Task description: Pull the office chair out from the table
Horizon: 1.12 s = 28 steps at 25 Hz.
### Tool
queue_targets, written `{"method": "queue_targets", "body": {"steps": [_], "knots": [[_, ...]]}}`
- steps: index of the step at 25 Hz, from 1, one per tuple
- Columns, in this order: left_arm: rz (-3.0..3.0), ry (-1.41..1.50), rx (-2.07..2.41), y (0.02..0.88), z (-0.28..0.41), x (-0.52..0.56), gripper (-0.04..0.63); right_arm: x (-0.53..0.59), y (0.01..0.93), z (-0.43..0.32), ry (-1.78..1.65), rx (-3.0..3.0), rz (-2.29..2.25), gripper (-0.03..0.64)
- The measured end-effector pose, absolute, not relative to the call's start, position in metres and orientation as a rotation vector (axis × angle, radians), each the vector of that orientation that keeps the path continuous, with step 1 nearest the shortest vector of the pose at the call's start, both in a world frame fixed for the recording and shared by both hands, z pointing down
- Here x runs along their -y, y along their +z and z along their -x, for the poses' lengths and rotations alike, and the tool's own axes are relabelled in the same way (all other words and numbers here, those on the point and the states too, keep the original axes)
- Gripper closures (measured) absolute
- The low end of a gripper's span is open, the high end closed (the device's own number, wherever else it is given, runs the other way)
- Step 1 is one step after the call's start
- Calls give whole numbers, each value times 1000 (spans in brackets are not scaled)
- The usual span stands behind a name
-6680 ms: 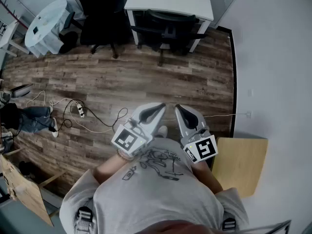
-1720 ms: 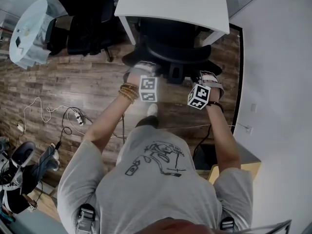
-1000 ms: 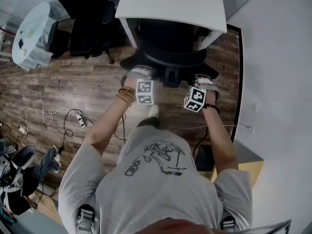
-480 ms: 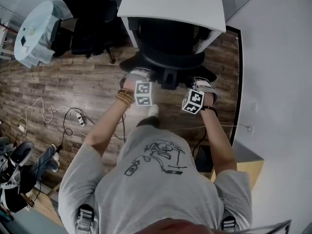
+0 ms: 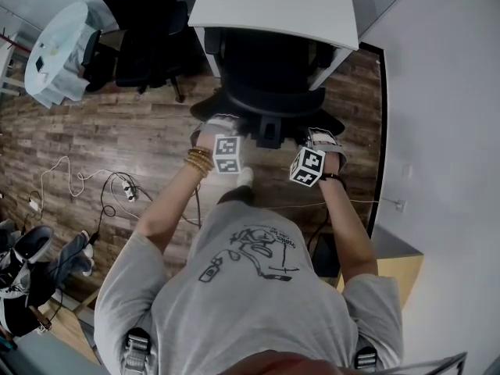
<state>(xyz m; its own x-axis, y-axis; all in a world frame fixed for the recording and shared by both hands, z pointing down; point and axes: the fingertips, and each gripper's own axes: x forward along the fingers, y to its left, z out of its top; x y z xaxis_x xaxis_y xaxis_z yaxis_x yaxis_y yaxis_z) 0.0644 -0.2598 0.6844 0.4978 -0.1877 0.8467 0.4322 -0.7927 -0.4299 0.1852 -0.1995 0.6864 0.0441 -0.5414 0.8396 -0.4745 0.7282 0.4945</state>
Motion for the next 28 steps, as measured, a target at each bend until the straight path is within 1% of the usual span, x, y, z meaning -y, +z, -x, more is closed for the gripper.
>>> {"method": "queue_targets", "body": {"steps": [15, 28], "knots": [[2156, -1315, 221, 683, -50, 189, 495, 132, 685, -172, -83, 1620, -817, 505], [2152, -1328, 243, 685, -18, 121, 495, 61, 686, -138, -77, 1661, -802, 506]]}}
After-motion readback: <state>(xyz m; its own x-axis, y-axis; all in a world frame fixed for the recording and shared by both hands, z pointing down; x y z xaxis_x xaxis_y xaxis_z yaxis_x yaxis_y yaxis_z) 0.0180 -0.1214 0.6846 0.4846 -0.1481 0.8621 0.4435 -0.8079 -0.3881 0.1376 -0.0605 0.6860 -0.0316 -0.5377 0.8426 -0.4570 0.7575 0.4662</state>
